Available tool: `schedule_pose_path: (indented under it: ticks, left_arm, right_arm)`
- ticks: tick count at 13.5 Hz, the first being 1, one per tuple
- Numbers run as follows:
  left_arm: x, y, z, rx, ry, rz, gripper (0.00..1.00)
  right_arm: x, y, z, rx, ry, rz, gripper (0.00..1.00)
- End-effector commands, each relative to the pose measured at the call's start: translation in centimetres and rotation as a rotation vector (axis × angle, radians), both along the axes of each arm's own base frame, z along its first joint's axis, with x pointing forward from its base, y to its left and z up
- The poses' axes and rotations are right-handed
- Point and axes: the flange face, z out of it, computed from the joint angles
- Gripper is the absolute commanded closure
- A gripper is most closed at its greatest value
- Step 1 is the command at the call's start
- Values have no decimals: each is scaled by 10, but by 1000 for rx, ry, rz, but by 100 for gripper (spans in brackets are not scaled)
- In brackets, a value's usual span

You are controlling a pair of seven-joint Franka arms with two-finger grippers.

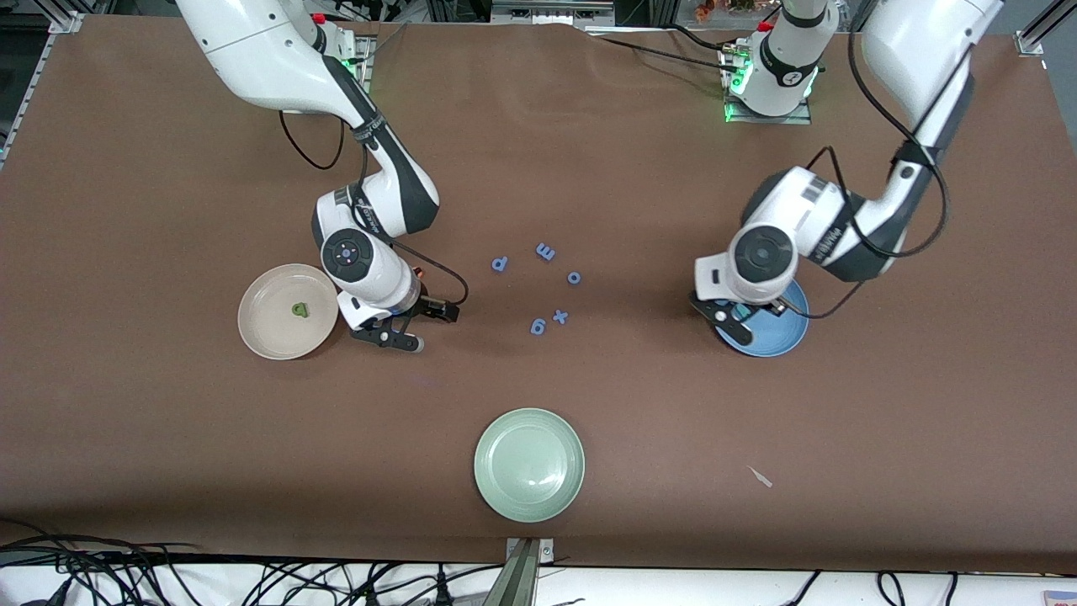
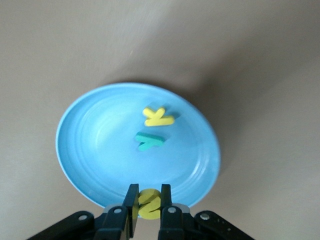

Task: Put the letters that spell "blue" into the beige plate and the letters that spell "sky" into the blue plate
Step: 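Drop the yellow 2 in the blue plate while the right gripper grasps the c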

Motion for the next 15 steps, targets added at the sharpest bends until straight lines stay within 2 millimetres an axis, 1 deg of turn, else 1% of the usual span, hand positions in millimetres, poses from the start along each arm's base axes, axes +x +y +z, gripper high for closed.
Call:
schedule_pose_path:
  ticks: [1,2,3,4,6,8,9,10,11,12,13,14,15]
  left_arm:
    - [-15,-10,-31,-33,-6,-47,100]
    - [-12,0,-37,-51,-21,-32,100]
    - [-10,12,-45,-61,-13,-11,100]
    - [-9,14,-44,-57,-11,-7,96]
    - [-9,18,-43,-54,-9,0,96]
    - [-9,19,-43,-53,-6,1,79]
    - [-10,19,-42,-44,2,3,53]
    - [-8,21,-37,-33,5,14,1]
    - [-6,21,-33,-27,5,14,0]
    - [-5,21,-29,-25,-2,18,0]
    - [-5,22,-30,-26,3,18,0]
    - [-2,32,-23,-23,11,44,0]
    - [9,34,-9,-26,-9,60,0]
  right_arm:
    - [0,6,-7,3,-3,-7,0]
    - [-3,9,-11,0,2,1,3]
    - [-4,9,-14,-2,6,1,7]
    - [-5,9,-16,-3,9,4,13]
    - [-7,12,-17,-5,11,13,25]
    - [-9,10,-20,-9,18,21,37]
    - [-10,9,-21,-10,23,23,40]
    - [-10,10,-21,-10,24,26,46]
    - [-10,9,-21,-11,25,28,50]
    - [-10,9,-21,-11,27,27,53]
    - [-12,8,-23,-14,32,27,56]
    - [-13,8,-25,-15,35,27,59]
    - [-13,7,-25,-16,35,26,62]
